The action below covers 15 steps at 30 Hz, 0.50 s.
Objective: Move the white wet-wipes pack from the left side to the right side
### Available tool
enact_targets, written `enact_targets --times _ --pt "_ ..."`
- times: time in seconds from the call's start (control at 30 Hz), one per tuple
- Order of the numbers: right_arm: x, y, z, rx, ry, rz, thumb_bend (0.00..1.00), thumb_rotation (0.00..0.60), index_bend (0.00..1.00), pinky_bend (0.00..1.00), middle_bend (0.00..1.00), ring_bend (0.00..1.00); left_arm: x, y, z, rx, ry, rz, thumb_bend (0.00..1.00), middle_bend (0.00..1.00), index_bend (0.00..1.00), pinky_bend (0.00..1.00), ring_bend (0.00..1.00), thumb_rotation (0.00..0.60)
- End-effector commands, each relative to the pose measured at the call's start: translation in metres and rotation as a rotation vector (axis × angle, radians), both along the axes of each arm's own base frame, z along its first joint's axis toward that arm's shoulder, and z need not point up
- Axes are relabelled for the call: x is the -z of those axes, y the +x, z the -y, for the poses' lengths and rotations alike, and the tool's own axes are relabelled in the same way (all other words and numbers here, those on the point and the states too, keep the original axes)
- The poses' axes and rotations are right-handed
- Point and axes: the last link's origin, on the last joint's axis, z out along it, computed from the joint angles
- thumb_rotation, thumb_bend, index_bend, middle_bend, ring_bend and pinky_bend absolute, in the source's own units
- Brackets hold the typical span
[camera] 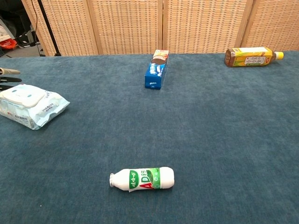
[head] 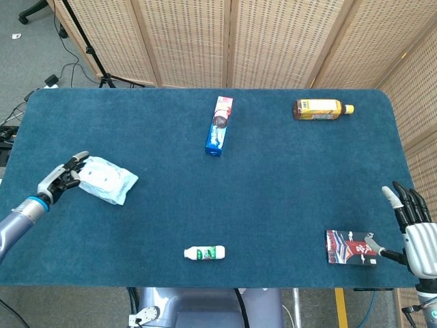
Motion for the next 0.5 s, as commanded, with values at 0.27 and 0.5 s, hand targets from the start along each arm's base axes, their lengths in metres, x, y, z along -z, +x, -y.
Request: enact_targets --times 0.27,0.5 --pt "-0.002 -0.001 0.000 0.002 -0.002 0.009 0.00 0.600 0.00 0.00 0.00 0.00 0.029 0.072 -0.001 0.136 -0.020 0.021 1.00 0.00 0.00 0.00 0.00 0.600" --pt "-0.005 -0.001 0.000 0.007 -0.008 0.017 0.00 0.600 0.00 0.00 0.00 0.00 0.045 0.110 0.003 0.202 -0.039 0.007 1.00 0.00 0.00 0.00 0.00 0.600"
